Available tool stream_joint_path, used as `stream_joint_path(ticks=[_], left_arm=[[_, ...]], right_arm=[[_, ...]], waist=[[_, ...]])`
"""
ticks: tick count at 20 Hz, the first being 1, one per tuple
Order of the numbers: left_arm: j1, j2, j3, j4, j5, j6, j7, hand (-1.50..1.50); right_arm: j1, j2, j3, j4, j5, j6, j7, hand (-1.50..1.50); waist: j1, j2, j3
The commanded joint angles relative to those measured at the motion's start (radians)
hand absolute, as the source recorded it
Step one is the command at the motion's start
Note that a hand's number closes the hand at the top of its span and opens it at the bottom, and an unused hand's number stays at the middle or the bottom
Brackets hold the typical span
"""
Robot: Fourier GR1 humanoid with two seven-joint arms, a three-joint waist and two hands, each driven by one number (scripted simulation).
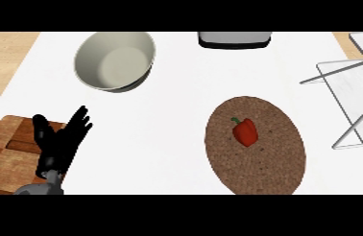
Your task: Pick the can from the placemat and place it in the tiered shelf
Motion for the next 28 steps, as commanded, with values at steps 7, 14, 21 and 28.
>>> stream_joint_path(ticks=[7, 14, 21, 28], left_arm=[[0.015, -0.031, -0.014, 0.024, -0.030, -0.007, -0.016, 0.00], [-0.053, -0.003, 0.036, 0.035, -0.009, -0.016, 0.041, 0.00], [-0.064, -0.022, 0.021, 0.076, -0.031, -0.041, 0.003, 0.00], [0.007, -0.038, 0.016, -0.005, -0.045, -0.014, 0.000, 0.00]], right_arm=[[0.110, -0.080, -0.013, 0.055, -0.072, -0.048, 0.008, 1.50], [0.162, -0.144, 0.003, 0.036, -0.138, -0.061, -0.053, 1.50], [0.165, -0.103, 0.063, 0.056, -0.173, -0.098, -0.008, 1.50], [0.189, -0.130, 0.023, -0.010, -0.203, -0.203, 0.032, 1.50]], waist=[[0.011, 0.006, -0.003], [0.006, 0.006, -0.003], [0.010, 0.008, -0.003], [0.013, 0.005, -0.003]])
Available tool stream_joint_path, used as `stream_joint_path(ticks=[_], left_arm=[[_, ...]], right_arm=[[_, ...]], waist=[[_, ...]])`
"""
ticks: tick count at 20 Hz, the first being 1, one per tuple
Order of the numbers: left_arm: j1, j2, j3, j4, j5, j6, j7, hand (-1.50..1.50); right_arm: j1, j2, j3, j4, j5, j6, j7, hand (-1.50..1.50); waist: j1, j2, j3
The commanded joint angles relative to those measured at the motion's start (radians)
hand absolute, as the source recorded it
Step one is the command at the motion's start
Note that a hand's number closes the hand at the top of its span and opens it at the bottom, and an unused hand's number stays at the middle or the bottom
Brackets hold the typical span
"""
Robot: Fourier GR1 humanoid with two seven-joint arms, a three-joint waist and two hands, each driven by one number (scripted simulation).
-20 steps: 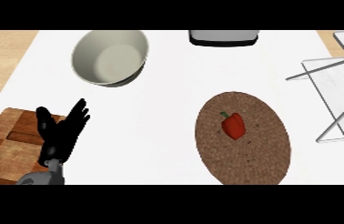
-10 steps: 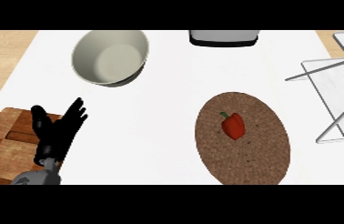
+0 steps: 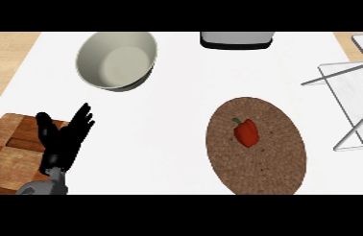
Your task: Pick the can from the placemat and place it in the tiered shelf
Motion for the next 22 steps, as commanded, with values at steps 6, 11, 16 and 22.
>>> stream_joint_path(ticks=[6, 11, 16, 22], left_arm=[[-0.019, -0.028, -0.008, 0.034, -0.024, 0.025, 0.008, 0.00], [-0.010, 0.021, 0.026, 0.023, 0.005, -0.020, 0.026, 0.00], [0.015, 0.003, 0.018, 0.026, -0.001, -0.026, -0.010, 0.00], [0.021, -0.021, 0.010, 0.003, -0.010, 0.003, 0.022, 0.00]], right_arm=[[0.004, 0.008, -0.067, -0.085, -0.051, -0.230, 0.056, -1.50], [0.001, 0.045, -0.094, -0.157, -0.081, -0.357, 0.066, -1.50], [0.011, 0.045, -0.101, -0.317, -0.081, -0.391, 0.085, -1.50], [0.072, -0.002, -0.116, -0.440, 0.097, -0.329, 0.150, -1.50]], waist=[[-0.005, 0.008, 0.004], [0.000, 0.007, 0.004], [-0.010, 0.003, 0.003], [-0.018, 0.001, 0.003]])
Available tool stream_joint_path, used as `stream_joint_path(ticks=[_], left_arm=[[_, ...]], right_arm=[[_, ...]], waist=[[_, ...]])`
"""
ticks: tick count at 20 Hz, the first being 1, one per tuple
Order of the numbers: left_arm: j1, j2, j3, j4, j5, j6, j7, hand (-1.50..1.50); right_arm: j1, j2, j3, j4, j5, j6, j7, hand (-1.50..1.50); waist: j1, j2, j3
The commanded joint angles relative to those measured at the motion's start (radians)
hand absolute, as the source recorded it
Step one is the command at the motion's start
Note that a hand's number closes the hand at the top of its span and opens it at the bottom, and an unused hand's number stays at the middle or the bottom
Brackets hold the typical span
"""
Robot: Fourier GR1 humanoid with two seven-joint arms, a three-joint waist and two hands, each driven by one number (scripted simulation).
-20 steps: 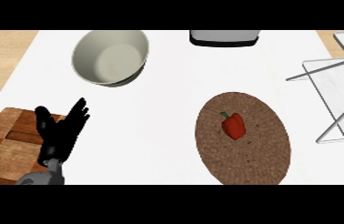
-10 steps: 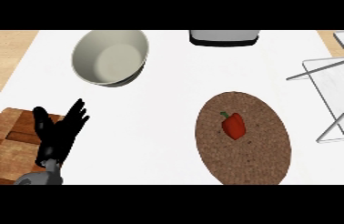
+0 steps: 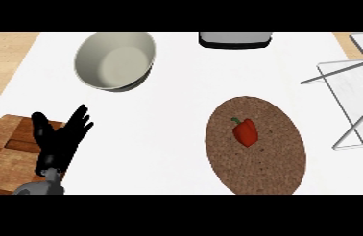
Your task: Pick the can from the placemat and place it in the tiered shelf
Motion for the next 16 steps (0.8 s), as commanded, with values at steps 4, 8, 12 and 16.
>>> stream_joint_path(ticks=[4, 8, 12, 16], left_arm=[[0.018, 0.009, 0.012, -0.005, 0.002, -0.004, 0.009, 0.00], [-0.008, -0.026, -0.013, 0.003, -0.034, 0.038, 0.006, 0.00], [0.036, -0.020, -0.002, -0.021, -0.016, 0.016, -0.007, 0.00], [0.016, 0.008, 0.033, 0.031, -0.006, -0.002, -0.020, 0.00]], right_arm=[[0.027, -0.015, -0.047, -0.264, 0.175, 0.050, 0.166, -1.50], [0.087, 0.065, -0.075, -0.526, 0.162, 0.172, 0.164, -1.50], [0.145, 0.148, -0.076, -0.804, 0.128, 0.349, 0.141, -1.50], [0.185, 0.115, -0.154, -0.997, 0.008, 0.532, 0.079, -1.50]], waist=[[-0.011, -0.005, -0.002], [-0.019, -0.005, -0.001], [-0.021, -0.009, -0.002], [-0.037, -0.010, -0.002]])
